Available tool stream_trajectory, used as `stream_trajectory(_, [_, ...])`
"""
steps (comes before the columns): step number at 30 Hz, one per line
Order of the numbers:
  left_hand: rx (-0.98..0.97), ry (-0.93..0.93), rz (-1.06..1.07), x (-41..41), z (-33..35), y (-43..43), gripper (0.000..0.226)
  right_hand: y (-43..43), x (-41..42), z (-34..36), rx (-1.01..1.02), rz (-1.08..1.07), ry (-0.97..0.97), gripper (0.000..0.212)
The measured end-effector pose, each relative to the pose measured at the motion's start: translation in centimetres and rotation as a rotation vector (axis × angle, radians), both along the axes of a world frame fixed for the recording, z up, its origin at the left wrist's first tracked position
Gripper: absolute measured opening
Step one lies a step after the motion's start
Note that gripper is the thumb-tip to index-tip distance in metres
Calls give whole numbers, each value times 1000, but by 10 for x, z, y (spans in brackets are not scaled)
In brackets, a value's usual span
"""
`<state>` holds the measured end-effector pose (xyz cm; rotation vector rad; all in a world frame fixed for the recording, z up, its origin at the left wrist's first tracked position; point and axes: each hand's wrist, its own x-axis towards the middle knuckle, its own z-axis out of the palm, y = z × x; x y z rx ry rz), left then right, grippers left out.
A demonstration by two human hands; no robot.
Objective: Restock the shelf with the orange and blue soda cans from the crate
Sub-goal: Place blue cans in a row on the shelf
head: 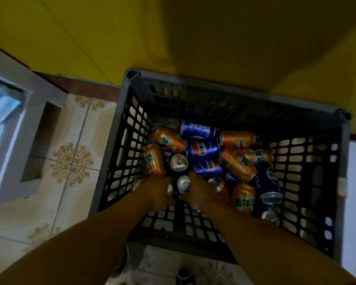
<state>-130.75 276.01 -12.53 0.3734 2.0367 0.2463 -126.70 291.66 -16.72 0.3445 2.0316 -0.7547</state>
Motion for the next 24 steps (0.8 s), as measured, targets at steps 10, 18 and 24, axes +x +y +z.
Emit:
stream_trajectory(10, [263, 0, 172, 4, 75, 20, 75, 32, 9, 107, -162, -257, 278, 62])
stream_trajectory(18, [645, 3, 455, 32, 176, 49, 74, 57, 39, 246, -268, -533, 563, 56])
stream_trajectory(24, [800, 110, 526, 65, 282, 77, 57, 62, 81, 333, -423, -883, 857, 45])
